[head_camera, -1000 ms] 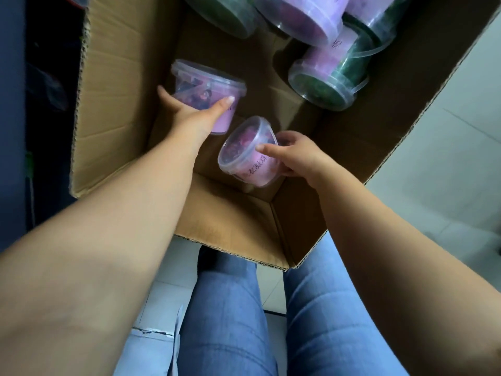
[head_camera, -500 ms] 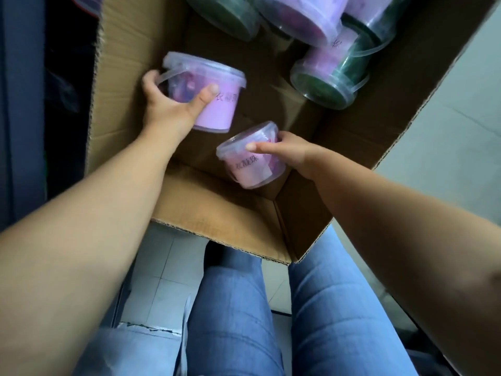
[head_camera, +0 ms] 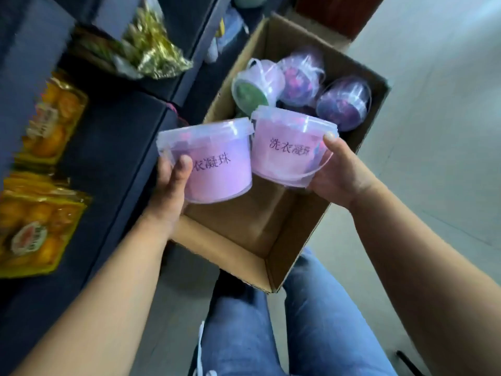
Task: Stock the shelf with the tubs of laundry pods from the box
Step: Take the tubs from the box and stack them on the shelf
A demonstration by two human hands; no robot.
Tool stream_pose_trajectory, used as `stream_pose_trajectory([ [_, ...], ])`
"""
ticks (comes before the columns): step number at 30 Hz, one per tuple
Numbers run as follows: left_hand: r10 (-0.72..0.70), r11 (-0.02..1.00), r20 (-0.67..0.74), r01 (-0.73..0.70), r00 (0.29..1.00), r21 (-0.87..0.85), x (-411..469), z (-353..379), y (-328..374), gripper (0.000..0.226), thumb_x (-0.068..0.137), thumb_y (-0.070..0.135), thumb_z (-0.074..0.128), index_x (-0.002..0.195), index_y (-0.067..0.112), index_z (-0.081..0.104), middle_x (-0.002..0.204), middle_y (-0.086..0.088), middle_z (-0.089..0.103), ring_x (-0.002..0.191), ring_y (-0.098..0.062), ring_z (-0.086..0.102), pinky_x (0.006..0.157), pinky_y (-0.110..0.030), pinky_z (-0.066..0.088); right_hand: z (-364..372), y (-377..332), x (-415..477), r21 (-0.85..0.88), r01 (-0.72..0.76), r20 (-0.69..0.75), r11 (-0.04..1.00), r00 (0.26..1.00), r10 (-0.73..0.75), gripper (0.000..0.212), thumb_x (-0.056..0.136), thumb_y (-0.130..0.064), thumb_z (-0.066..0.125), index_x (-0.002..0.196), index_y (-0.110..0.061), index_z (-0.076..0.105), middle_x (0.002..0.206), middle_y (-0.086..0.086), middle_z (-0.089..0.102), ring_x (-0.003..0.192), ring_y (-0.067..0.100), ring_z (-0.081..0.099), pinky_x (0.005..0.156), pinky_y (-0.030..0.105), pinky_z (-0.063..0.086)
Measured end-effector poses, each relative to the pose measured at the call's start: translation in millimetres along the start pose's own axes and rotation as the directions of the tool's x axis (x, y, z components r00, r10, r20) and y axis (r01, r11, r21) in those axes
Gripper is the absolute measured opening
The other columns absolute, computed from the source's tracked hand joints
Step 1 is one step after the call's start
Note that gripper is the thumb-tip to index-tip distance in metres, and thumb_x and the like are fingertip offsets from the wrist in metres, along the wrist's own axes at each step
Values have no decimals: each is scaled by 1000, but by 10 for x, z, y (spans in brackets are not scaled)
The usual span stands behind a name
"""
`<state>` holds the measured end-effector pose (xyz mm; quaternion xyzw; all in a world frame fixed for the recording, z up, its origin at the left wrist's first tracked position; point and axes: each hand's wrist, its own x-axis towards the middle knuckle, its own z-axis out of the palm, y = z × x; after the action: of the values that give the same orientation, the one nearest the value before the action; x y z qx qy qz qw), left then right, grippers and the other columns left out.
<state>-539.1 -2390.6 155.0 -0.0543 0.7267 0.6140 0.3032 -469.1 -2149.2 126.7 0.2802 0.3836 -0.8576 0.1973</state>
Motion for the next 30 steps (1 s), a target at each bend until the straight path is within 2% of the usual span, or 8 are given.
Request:
stream_pose_trajectory([
  [2, 71, 997, 25, -71, 997, -21, -150, -12, 301, 116, 49, 84, 60, 139, 15, 34, 136, -6, 50, 126, -19, 47, 107, -49, 36, 187, -308, -143, -47, 55, 44, 997, 998, -53, 121, 40, -60, 83, 141, -9, 37, 144, 22, 39, 125, 37, 40, 111, 54, 22],
  [6, 181, 973, -64, -188, 981, -131, -627, -22, 926, 95, 40, 76, 73, 112, 18, 52, 102, 2, 64, 100, -10, 60, 89, -35, 50, 650, -853, -462, -160, 130, 190, 978, 977, -99, 124, 35, -60, 85, 139, -10, 39, 136, 18, 50, 119, 35, 52, 98, 50, 42],
  [9, 246, 953, -142, -266, 959, -145, -1075, -21, 1271, 101, 37, 74, 75, 117, 19, 50, 104, 6, 67, 99, -7, 62, 76, -27, 55, 1011, -1088, -692, -215, 202, 354, 955, 928, -116, 102, 39, -60, 83, 125, -14, 53, 119, 10, 65, 110, 25, 61, 90, 40, 52],
  [12, 309, 925, -238, -349, 921, -149, -1546, -49, 1529, 92, 28, 70, 80, 105, 27, 52, 88, 19, 71, 86, 4, 66, 59, -21, 55, 1377, -1217, -874, -250, 263, 461, 932, 879, -125, 88, 38, -57, 85, 112, -16, 59, 103, 2, 72, 96, 17, 68, 74, 30, 56],
  [17, 390, 869, -419, -478, 820, -126, -2380, -309, 1905, 107, 14, 64, 84, 108, 29, 49, 90, 15, 72, 89, -2, 67, 63, -28, 58, 2162, -1350, -1195, -303, 385, 652, 872, 751, -104, 85, 37, -53, 87, 110, -16, 62, 104, 4, 71, 97, 19, 67, 87, 38, 54],
  [23, 456, 784, -630, -618, 628, -49, -3266, -737, 2165, 118, 17, 53, 90, 121, 23, 44, 95, 13, 72, 93, -2, 66, 69, -22, 56, 3183, -1276, -1612, -224, 502, 856, 835, 512, -78, 54, 49, -49, 84, 95, -22, 74, 99, -2, 73, 94, 11, 68, 80, 26, 55],
  [26, 450, 740, -741, -673, 498, -3, -3627, -999, 2177, 111, 15, 54, 89, 113, 21, 49, 96, 12, 70, 91, 1, 65, 74, -18, 54, 3642, -1091, -1746, -224, 522, 887, 823, 459, -50, 51, 46, -48, 85, 90, -25, 76, 95, -5, 74, 91, 9, 69, 79, 25, 55],
  [30, 393, 692, -857, -721, 333, 37, -3912, -1429, 2053, 112, 7, 54, 88, 105, 19, 46, 100, 6, 62, 81, 4, 65, 69, -14, 53, 4153, -763, -1799, -223, 553, 886, 803, 459, -70, 68, 39, -52, 86, 96, -19, 70, 95, -2, 74, 90, 10, 68, 78, 24, 55],
])
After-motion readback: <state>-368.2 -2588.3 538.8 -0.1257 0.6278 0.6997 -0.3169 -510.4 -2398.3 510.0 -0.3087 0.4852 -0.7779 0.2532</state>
